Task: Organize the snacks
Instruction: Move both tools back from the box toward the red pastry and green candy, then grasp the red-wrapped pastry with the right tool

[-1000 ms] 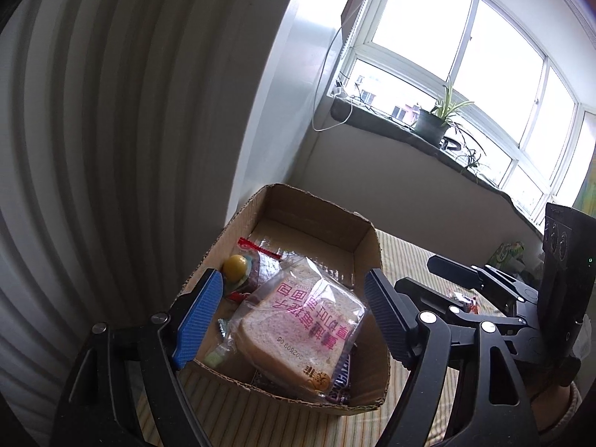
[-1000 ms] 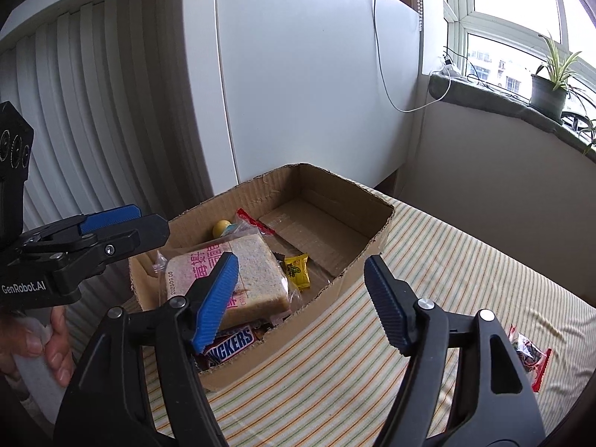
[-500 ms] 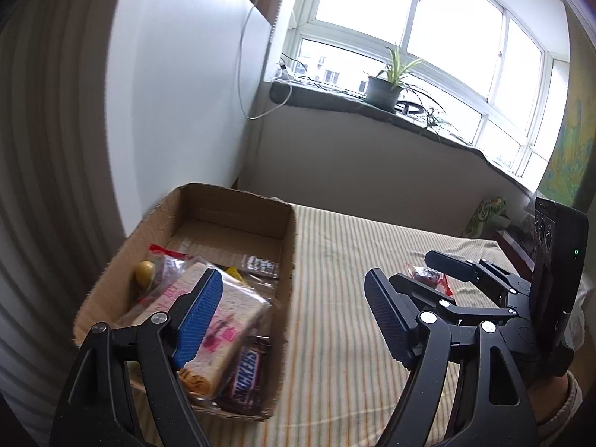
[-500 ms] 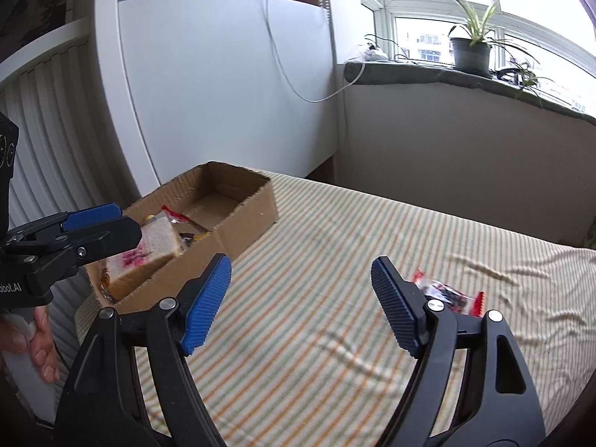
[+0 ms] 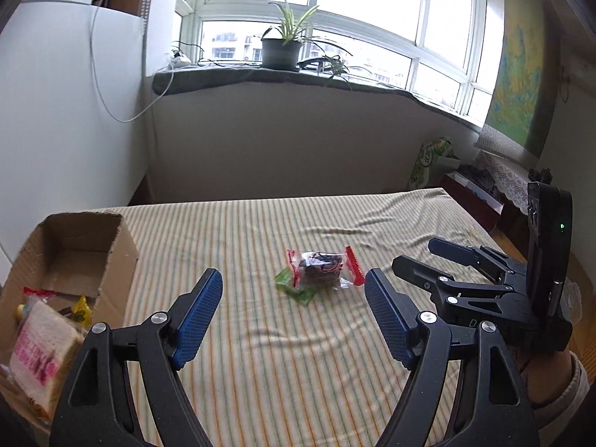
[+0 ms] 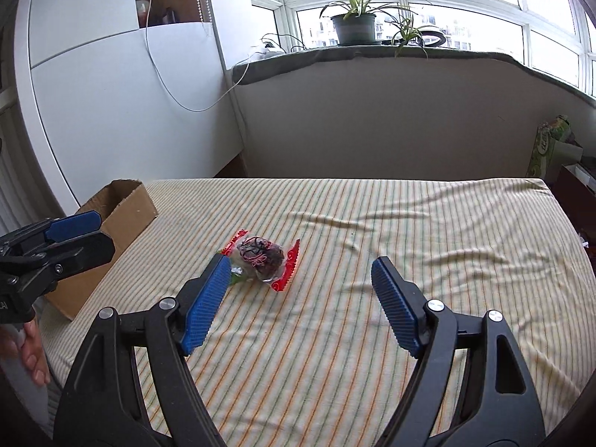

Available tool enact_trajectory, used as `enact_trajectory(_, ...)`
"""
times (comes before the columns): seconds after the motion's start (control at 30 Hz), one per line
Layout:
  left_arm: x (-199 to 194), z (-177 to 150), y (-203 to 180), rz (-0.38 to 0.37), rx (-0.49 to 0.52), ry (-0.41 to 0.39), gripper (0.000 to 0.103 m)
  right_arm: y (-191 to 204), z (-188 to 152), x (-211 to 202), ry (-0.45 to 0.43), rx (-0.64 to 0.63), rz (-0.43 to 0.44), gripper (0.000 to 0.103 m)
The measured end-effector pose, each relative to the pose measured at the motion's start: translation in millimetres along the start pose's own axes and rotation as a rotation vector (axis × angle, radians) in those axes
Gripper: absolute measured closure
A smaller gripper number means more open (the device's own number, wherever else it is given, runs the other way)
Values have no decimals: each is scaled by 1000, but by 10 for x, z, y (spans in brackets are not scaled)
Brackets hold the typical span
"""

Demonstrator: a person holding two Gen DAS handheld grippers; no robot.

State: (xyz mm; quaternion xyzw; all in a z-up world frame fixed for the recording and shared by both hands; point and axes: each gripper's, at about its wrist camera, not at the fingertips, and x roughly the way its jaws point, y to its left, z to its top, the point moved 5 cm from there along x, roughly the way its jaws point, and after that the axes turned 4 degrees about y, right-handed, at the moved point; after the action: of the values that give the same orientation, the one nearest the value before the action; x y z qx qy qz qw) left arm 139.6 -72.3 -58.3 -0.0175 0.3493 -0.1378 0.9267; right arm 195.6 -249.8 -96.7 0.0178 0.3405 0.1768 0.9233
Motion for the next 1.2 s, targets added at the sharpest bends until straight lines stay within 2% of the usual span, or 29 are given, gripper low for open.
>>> enact_trajectory(0.37,358,-95,-33,4,21,77,24,-46,43,334,69,-67,-3,23)
enact_trajectory(0.63,836,-197,35,10,45,179,24,119,147,855,171,-243,71,22)
enact_trajectory(0.8,1083,-248,-1,-4,68,233,24,234,127,1116,261,-347,158,21)
enact_trajectory(0.97,1244,-253,-11,6,78,275,24,226,144,1241,295,-339,216,21)
enact_trajectory(1.0,1254,-242,-12,6,78,274,24,221,134,1256,302,-331,233,22)
enact_trajectory(1.03,1276,-234,-15,7,79,274,24,221,120,1267,307,-327,252,32)
enact_trajectory(1.07,1293,-231,-20,9,81,274,24,218,111,1276,311,-326,256,50)
enact_trajectory(1.1,1298,-229,-20,12,85,273,23,215,111,1276,308,-325,249,56)
enact_trajectory(1.2,1338,-223,-61,23,109,276,23,193,120,1284,306,-305,264,58)
